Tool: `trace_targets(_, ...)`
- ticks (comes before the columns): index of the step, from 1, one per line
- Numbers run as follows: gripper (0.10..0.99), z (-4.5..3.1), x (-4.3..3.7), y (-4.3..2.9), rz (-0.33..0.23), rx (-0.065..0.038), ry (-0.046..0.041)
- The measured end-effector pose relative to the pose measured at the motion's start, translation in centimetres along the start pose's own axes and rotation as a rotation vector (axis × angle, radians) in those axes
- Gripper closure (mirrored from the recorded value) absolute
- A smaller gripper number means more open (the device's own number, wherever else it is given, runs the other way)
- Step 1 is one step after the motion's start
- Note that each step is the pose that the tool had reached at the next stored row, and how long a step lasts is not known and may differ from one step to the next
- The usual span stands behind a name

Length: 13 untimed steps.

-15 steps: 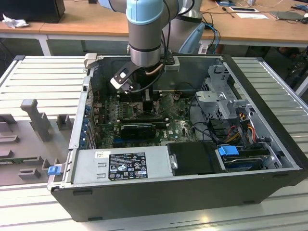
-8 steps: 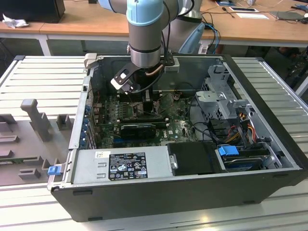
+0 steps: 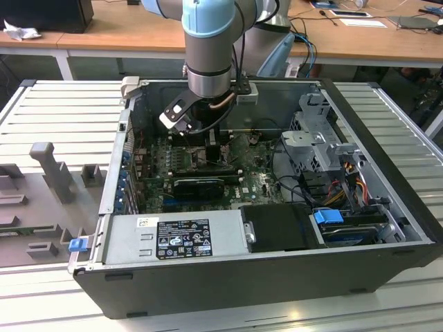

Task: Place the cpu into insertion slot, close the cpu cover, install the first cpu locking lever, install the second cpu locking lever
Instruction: 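Place the cpu into insertion slot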

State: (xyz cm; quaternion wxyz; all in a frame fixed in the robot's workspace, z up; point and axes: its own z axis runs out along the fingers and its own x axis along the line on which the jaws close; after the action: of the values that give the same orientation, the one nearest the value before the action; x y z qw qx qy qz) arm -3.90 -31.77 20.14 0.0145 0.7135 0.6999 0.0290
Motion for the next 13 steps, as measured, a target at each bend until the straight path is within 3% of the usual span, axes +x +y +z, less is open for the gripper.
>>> trace_targets(5,0.494,-0.58,0.01,0.04,0.000,0.000,0.0001)
trace_targets(7,0.624,-0.99,0.02,0.06,0.000,0.000,0.0000)
trace_targets(8,0.804,-1.13,0.02,0.07,0.000,0.000,0.0000)
trace_targets(9,0.804,-1.23,0.02,0.07,0.000,0.000,0.0001)
trace_targets(11,0.925,-1.36,0.03,0.08,0.000,0.000,0.0001)
trace_targets(12,0.925,-1.39,0.03,0.09,0.000,0.000,0.0002)
trace_targets(13,0.980,-1.44,0.03,0.09,0.000,0.000,0.0000)
